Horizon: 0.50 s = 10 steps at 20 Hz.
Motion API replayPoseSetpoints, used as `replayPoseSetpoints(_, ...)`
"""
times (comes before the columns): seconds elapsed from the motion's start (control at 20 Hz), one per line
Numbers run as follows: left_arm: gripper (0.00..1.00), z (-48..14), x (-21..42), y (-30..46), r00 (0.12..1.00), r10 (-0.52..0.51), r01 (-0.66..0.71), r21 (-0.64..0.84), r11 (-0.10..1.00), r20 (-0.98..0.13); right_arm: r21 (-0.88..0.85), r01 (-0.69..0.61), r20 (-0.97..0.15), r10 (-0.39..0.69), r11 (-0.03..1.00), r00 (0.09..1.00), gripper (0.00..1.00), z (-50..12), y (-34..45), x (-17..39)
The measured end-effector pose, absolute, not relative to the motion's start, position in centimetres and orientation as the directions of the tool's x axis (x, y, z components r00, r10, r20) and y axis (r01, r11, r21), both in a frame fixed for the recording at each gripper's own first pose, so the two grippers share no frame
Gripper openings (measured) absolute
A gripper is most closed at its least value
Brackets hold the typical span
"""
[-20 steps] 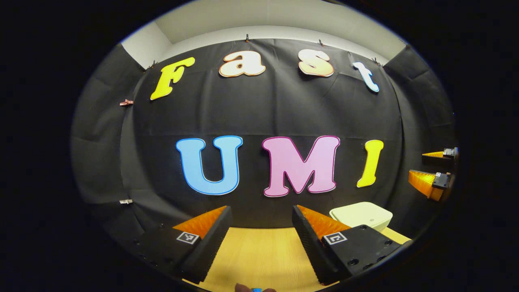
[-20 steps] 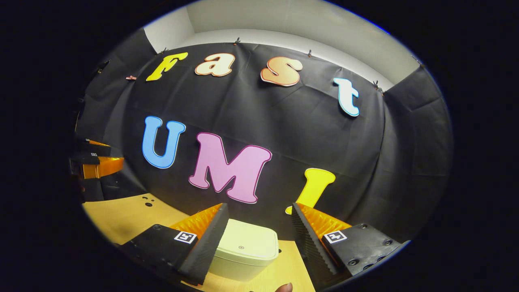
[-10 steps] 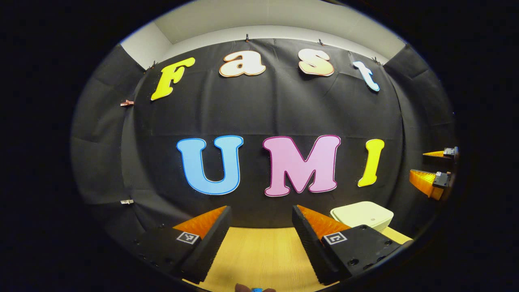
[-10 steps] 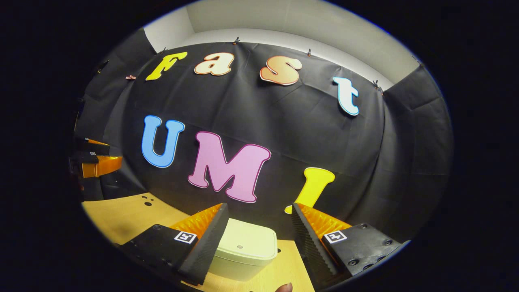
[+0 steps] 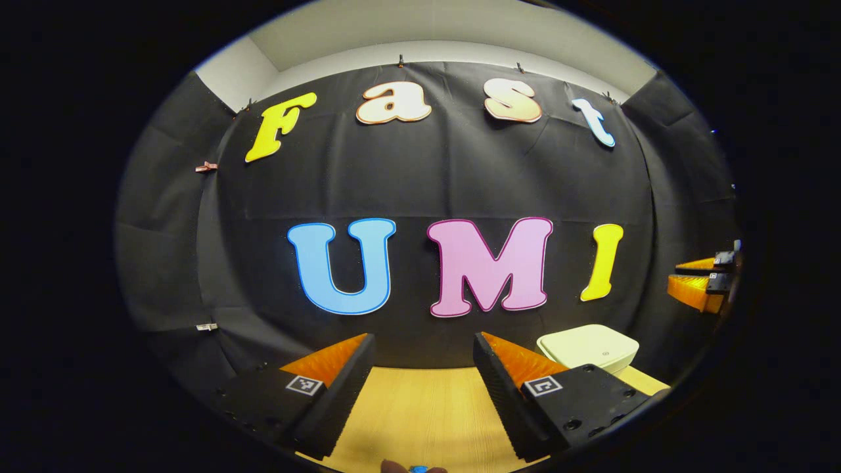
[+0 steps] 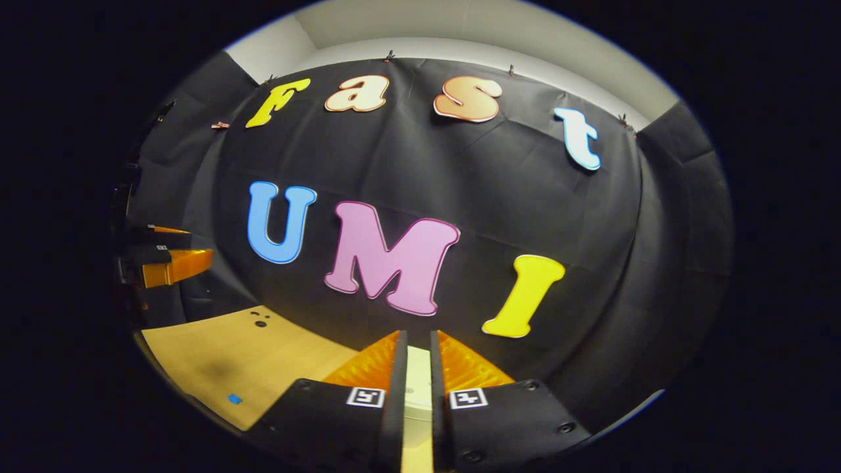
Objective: Press the lid of the desktop garbage bin to open it, pick up the crumpled paper on the desktop and throw it into the bin, then pick up the pop can on the desktop and drop it into the bin, and finally close the garbage bin lid.
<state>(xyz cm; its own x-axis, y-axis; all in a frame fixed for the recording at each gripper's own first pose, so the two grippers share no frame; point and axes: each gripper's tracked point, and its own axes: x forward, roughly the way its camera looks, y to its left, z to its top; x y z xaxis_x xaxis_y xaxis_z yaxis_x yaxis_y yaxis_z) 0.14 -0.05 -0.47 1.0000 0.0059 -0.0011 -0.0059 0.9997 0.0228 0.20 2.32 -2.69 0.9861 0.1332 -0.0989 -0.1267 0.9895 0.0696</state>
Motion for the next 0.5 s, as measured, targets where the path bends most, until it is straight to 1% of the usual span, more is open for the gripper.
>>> replayPoseSetpoints(0.1,0.95,-0.5,0.1,0.0,1.0,0.009,-0.009,0.019,1.0,0.0,0.126,-0.143,-0.125,0.159,0.982,0.979,0.08,-3.3,2.3,0.3)
replayPoseSetpoints(0.15,0.95,-0.6,0.0,0.1,1.0,0.009,-0.009,0.017,1.0,0.0,0.147,-0.135,-0.142,0.156,0.98,0.978,0.05,-4.0,1.9,1.9)
replayPoseSetpoints(0.25,0.95,-0.5,0.0,0.1,1.0,0.012,-0.012,0.025,1.0,0.005,0.126,-0.163,-0.253,0.191,0.979,0.948,0.05,-7.6,1.9,4.2)
replayPoseSetpoints(0.5,0.95,-0.6,-0.2,0.4,1.0,0.015,-0.015,0.033,0.999,0.001,0.154,-0.188,-0.367,0.233,0.97,0.901,0.05,-11.4,2.5,7.0)
